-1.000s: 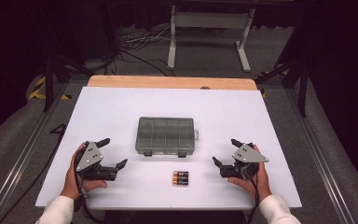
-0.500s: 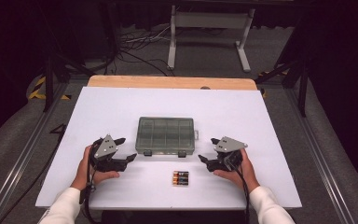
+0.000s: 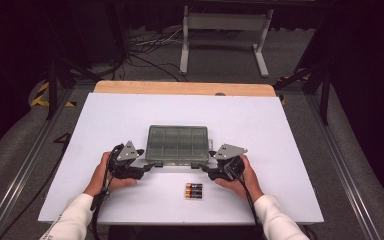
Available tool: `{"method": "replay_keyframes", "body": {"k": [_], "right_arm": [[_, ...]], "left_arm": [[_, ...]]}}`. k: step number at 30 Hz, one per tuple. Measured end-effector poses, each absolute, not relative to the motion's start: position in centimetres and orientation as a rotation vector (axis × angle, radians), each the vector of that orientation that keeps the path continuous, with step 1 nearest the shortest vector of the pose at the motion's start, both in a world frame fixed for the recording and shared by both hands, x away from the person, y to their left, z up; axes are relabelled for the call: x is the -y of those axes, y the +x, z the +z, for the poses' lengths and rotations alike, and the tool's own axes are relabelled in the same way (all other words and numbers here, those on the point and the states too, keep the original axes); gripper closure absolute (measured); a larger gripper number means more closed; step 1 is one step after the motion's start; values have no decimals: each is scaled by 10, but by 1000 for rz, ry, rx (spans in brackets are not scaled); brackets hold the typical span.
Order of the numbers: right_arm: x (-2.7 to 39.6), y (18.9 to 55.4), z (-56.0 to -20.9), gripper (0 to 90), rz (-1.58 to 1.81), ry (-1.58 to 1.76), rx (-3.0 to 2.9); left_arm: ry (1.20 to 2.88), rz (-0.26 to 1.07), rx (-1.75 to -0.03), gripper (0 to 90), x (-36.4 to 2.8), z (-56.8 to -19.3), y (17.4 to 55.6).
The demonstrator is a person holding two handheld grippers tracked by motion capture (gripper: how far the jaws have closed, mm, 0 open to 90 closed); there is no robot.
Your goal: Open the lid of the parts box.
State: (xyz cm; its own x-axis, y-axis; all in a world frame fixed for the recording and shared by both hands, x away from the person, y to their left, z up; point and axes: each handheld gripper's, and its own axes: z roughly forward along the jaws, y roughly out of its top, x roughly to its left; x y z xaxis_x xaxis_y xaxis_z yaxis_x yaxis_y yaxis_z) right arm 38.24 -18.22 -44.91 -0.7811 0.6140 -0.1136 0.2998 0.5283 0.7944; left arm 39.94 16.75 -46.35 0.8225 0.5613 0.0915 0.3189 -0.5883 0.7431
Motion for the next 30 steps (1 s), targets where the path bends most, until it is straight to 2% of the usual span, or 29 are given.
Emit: {"method": "replay_keyframes", "body": {"k": [15, 17, 26, 30], "right_arm": [[184, 383, -451, 529, 1116, 782, -2394], [183, 383, -452, 531, 1106, 790, -2388], [183, 383, -452, 481, 1132, 787, -2401], [185, 384, -452, 507, 1157, 801, -2409]], "left_arm": [[2258, 360, -629, 447, -167, -464, 403], [2263, 359, -614, 481, -167, -464, 403], [2264, 360, -617, 486, -168, -464, 402], [2270, 369, -614, 492, -167, -463, 402]]}}
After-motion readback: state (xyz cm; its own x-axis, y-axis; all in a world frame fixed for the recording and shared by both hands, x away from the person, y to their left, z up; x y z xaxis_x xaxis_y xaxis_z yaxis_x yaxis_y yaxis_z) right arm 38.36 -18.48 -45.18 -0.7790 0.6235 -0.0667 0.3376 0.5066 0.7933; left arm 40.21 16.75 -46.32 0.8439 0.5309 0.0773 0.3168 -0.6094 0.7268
